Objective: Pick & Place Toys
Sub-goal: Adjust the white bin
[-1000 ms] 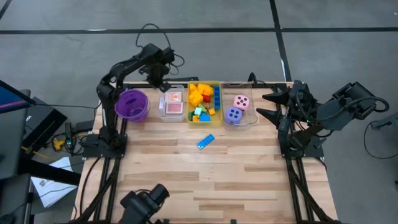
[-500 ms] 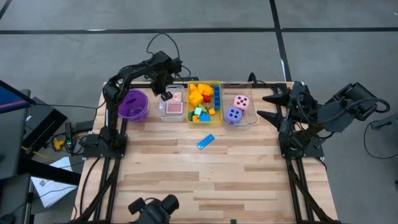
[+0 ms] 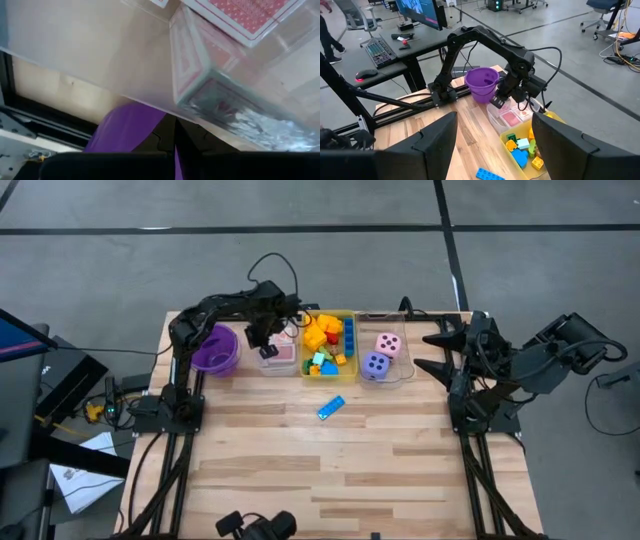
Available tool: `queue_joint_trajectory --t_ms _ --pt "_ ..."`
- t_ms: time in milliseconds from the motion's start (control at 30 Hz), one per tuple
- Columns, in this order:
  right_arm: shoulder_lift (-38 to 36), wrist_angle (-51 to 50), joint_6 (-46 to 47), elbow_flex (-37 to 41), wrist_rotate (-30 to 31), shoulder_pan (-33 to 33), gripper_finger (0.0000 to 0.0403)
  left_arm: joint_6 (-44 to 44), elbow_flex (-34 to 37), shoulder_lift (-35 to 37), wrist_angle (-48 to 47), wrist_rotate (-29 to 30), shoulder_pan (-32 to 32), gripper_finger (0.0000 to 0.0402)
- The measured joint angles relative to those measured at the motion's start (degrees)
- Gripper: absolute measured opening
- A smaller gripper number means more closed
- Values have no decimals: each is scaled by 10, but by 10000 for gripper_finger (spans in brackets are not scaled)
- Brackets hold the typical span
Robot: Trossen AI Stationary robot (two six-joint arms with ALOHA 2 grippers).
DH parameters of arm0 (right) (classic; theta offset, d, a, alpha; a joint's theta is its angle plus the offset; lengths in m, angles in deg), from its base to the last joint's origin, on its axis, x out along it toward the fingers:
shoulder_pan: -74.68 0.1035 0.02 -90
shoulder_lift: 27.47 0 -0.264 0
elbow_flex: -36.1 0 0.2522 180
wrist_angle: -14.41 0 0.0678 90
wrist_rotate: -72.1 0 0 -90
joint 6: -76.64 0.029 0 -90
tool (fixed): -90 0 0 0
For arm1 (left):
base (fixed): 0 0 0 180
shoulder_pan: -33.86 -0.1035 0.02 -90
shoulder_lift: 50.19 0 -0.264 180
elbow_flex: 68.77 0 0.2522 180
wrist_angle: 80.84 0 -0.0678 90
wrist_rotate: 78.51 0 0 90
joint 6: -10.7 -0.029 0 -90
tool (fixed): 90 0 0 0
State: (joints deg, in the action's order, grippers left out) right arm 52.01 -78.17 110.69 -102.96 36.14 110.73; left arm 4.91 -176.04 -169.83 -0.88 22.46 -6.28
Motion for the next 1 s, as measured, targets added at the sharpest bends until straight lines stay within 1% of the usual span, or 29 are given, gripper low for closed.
queue_joint_trajectory --t_ms 267,433,533,833,1000 --pt "0 0 3 0 0 0 250 -2 0 0 39 -1 6 0" --pt "0 0 5 0 0 0 250 -16 0 1 67 35 6 0" --pt "0 0 5 0 0 0 250 -17 0 1 82 41 5 0" --pt "0 0 5 0 0 0 250 -19 0 1 87 41 3 0" --pt "0 0 5 0 0 0 250 -18 0 7 68 44 -2 0"
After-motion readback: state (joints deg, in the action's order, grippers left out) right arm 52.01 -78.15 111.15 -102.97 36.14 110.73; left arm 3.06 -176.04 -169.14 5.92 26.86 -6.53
